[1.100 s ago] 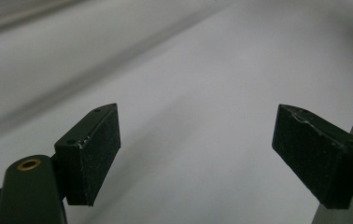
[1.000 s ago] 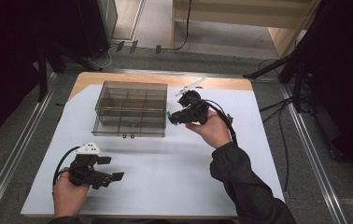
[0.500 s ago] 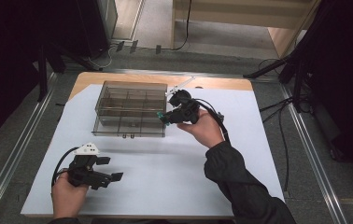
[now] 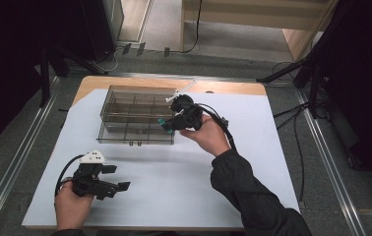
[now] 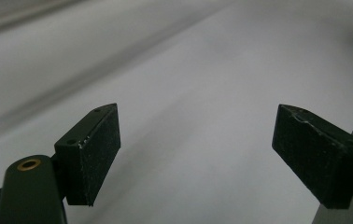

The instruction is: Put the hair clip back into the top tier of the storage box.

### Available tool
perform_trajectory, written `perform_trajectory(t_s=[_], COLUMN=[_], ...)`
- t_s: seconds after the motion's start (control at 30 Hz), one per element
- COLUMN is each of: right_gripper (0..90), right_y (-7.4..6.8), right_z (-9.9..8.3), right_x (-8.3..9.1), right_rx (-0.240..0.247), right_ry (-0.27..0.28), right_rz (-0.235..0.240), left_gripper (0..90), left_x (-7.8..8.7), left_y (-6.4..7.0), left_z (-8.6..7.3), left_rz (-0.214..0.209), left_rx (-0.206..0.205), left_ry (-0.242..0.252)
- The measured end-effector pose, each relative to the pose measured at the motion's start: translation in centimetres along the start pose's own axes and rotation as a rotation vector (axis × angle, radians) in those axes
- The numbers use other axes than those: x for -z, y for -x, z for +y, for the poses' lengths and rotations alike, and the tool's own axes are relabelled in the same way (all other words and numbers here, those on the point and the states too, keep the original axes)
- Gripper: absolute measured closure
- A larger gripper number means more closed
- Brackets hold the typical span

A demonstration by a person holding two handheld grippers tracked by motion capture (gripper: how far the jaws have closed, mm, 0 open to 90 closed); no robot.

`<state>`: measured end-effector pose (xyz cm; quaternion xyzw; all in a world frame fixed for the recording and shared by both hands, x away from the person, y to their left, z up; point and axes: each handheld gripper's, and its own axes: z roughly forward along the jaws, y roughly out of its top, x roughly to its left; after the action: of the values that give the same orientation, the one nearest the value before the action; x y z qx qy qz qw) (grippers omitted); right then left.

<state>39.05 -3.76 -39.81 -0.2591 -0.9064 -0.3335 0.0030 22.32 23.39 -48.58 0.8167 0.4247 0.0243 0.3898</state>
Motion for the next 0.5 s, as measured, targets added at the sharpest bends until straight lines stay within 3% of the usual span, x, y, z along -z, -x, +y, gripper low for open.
perform_trajectory(t_s=[0.5], right_gripper=[77.7], right_y=[0.0], right_z=[0.4], right_x=[-1.8], right_rx=[0.01], right_ry=[-0.031], right_rz=[0.003], left_gripper=[16.3], left_x=[0.1], left_y=[0.0], left_z=[-0.1], left_rz=[-0.002], left_rx=[0.0], left_ry=[0.001])
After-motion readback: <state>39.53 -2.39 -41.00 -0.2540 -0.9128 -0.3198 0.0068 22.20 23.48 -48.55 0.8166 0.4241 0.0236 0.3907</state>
